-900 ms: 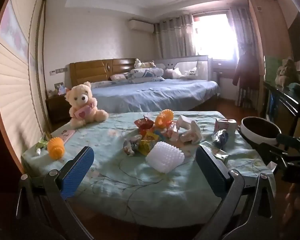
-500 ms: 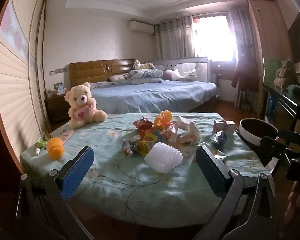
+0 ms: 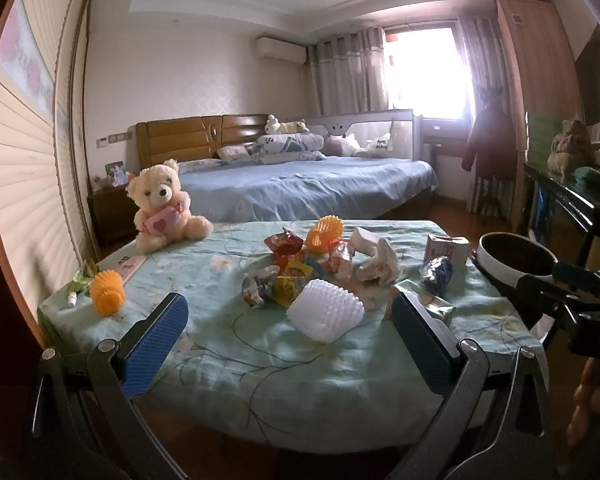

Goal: Collect trash

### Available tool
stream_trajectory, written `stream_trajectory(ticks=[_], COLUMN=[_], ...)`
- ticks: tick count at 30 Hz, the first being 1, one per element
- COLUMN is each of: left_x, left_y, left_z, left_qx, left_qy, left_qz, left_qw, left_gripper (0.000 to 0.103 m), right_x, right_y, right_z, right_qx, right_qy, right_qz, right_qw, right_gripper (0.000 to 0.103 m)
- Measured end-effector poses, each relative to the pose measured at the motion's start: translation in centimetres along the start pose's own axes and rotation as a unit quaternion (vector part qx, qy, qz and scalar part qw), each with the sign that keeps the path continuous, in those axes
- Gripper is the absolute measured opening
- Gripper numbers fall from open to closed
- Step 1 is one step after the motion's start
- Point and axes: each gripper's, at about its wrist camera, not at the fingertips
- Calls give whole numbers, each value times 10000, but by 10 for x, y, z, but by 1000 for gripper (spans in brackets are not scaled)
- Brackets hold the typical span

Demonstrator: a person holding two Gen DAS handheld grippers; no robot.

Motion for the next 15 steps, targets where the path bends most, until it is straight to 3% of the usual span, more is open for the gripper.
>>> stream_trajectory(ticks=[15], left_x=[-1], left_y=[-1], left_z=[0], left_qx=[-15], left_qy=[12], left_qz=[-4], left_qw=[10000], left_gripper=[103], right_x=[-2], right_y=[2], right_z=[2], right_qx=[48], right_qy=[45], right_qz=[0], right_qw=[10000], right_gripper=[103])
Point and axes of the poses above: each gripper's, at about its wrist camera, not at the fingertips, and x roughly against the way its jaws point, y to its left, z to its underside, and after that the axes turned 11 degrees about z, right-handed
